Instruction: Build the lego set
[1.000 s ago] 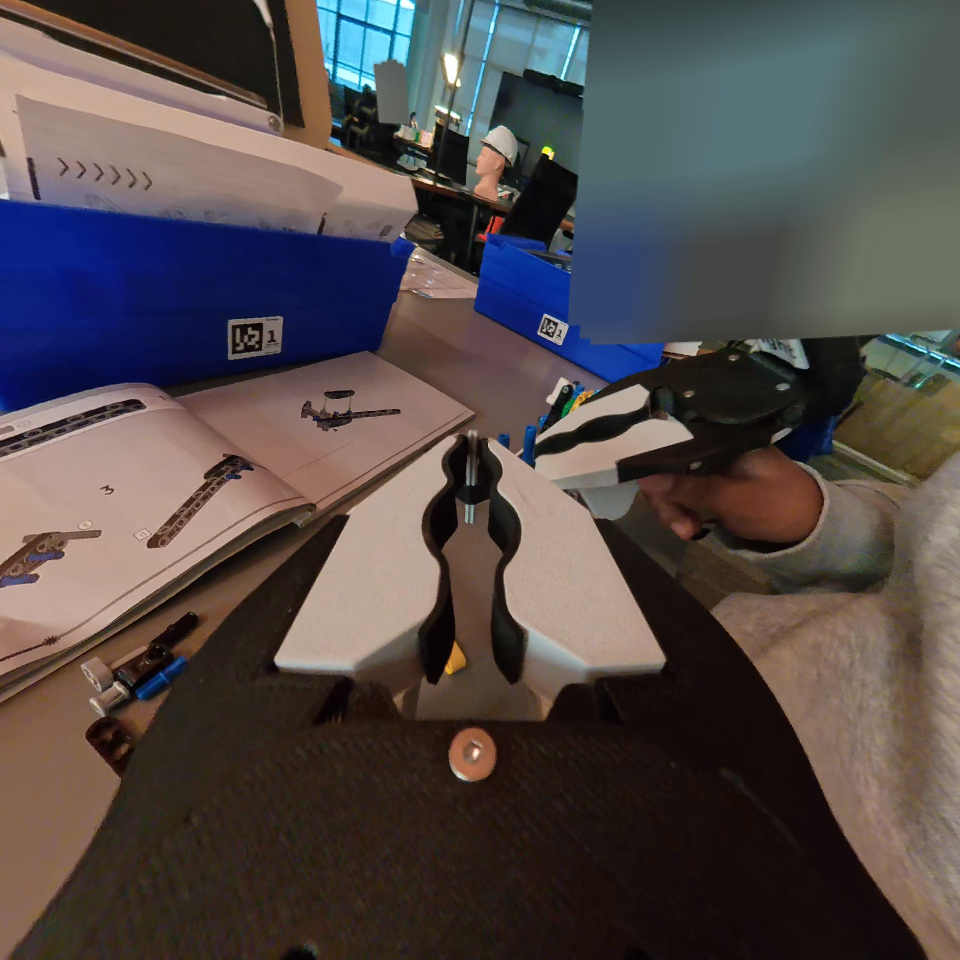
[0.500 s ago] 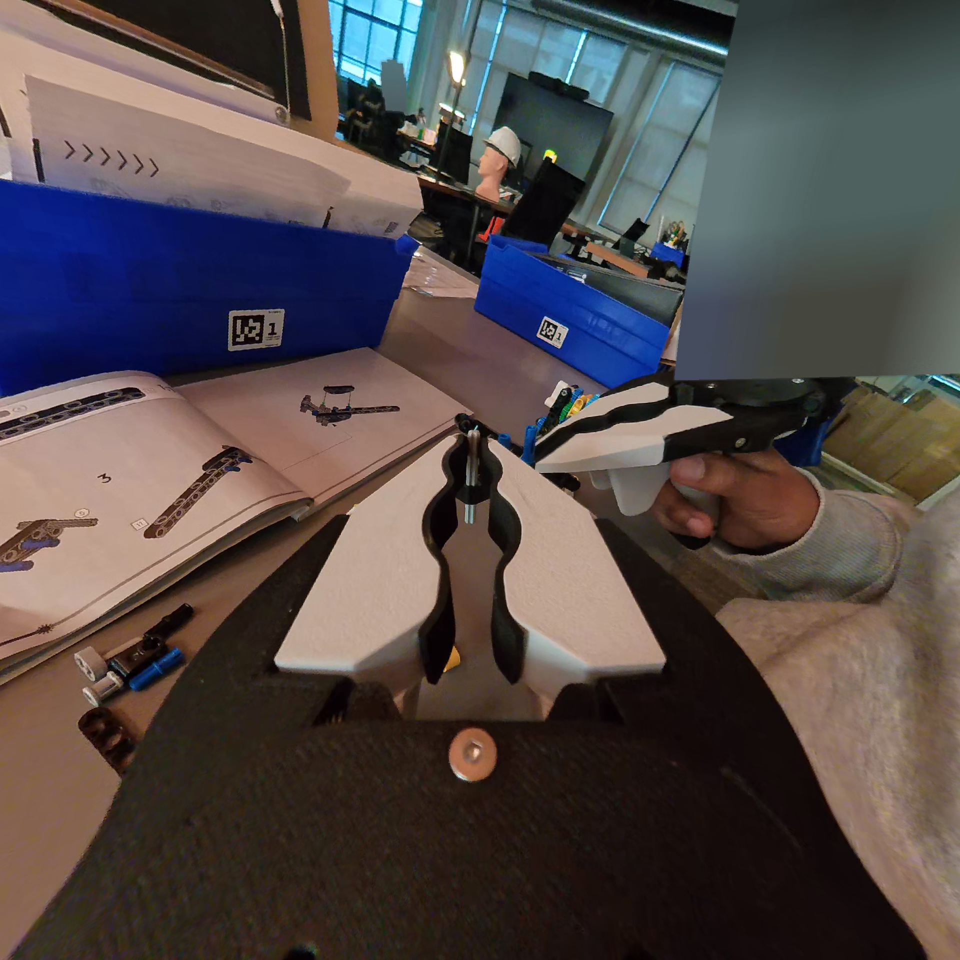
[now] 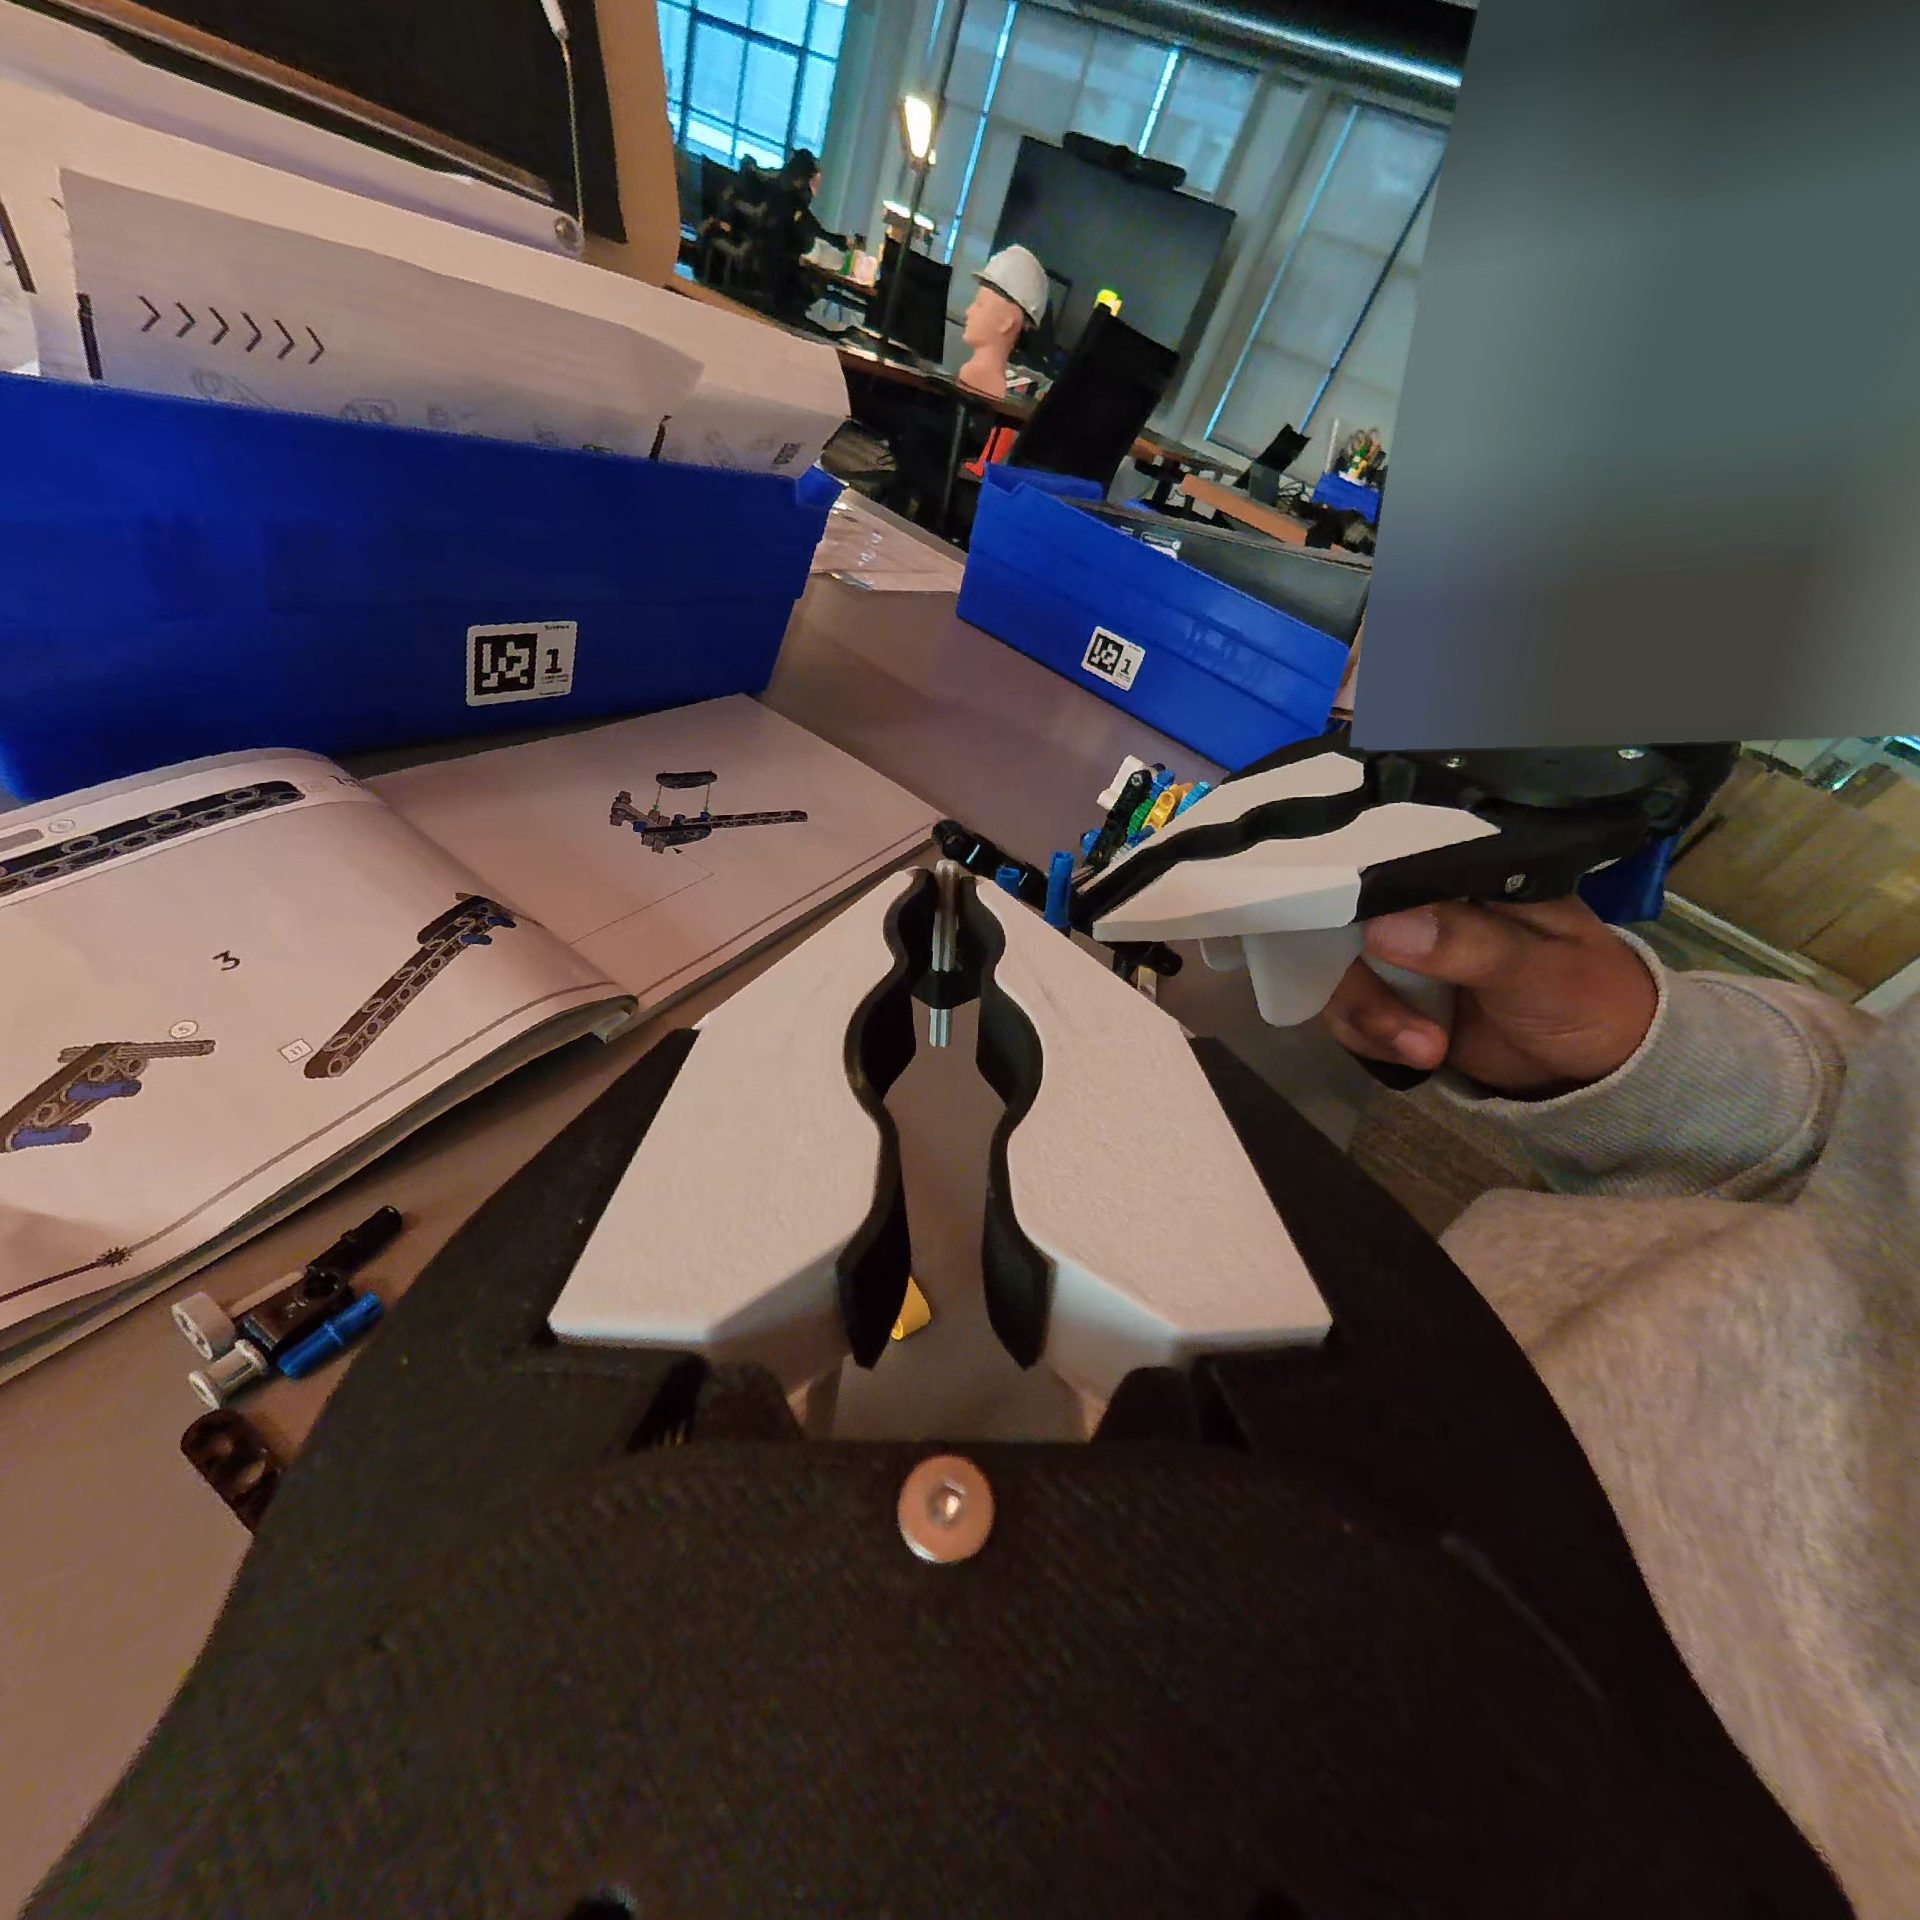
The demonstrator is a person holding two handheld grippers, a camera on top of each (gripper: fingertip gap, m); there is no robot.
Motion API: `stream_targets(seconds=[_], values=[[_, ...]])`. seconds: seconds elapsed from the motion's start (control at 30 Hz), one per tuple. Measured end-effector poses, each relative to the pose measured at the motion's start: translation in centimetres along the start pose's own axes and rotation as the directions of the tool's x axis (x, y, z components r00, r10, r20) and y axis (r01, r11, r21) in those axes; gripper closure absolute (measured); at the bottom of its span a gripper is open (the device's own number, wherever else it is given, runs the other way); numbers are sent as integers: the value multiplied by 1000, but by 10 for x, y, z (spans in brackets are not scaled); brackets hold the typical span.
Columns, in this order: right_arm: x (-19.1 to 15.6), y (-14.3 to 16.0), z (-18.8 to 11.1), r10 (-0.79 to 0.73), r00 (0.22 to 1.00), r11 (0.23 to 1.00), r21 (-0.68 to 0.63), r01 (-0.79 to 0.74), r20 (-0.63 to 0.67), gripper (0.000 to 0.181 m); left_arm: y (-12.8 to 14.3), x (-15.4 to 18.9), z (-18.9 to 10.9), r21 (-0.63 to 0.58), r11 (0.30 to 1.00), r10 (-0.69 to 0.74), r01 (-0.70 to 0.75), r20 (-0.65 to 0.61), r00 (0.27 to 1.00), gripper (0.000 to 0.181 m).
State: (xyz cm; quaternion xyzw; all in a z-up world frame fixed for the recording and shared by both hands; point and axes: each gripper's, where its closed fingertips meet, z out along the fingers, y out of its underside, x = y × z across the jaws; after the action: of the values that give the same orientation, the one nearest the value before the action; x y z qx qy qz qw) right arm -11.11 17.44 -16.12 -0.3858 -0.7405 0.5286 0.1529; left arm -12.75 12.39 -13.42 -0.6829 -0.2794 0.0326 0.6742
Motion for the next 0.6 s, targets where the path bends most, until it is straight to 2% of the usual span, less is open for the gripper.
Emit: stream_targets(seconds=[0.37,0.6], values=[[2,4,2,-4,1000,1000,-16,4,-3,175,-1,0,0,3,1000,3,-3,0,1000,180],[0,21,11,-38,999,993,-112,36,-14,174,-1,0,-1,9,1000,7,-7,-3,1000,180]])
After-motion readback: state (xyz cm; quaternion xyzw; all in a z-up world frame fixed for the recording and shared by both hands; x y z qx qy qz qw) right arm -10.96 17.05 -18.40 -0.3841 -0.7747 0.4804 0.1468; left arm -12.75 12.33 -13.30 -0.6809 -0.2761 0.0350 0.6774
